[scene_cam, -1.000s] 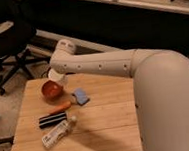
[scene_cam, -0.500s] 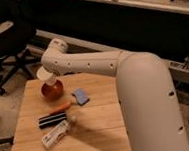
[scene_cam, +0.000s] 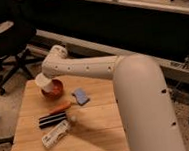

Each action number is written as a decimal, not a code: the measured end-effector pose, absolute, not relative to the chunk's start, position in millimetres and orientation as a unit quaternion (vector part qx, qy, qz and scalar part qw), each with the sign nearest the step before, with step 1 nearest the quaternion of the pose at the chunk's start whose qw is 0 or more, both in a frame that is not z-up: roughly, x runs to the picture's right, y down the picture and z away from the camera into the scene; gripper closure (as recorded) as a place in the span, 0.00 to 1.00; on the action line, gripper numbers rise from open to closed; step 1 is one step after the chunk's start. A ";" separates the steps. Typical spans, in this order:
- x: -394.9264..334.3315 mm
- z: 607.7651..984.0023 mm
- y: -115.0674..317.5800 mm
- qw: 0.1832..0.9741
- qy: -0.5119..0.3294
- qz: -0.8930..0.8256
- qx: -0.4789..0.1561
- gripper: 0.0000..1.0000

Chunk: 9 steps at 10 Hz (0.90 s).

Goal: Place the ceramic cup in the ceramic bowl

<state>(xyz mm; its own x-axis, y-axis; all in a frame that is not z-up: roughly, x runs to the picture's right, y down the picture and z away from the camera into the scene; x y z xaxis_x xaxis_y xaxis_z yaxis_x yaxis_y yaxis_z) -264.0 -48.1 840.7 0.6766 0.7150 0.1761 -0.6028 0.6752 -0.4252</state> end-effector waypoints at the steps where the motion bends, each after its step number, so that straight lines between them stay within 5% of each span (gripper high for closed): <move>1: -264.2 844.7 -41.2 0.900 -0.165 0.365 -0.173 0.38; 9: -258.5 855.7 -30.0 0.884 -0.182 0.390 -0.185 0.38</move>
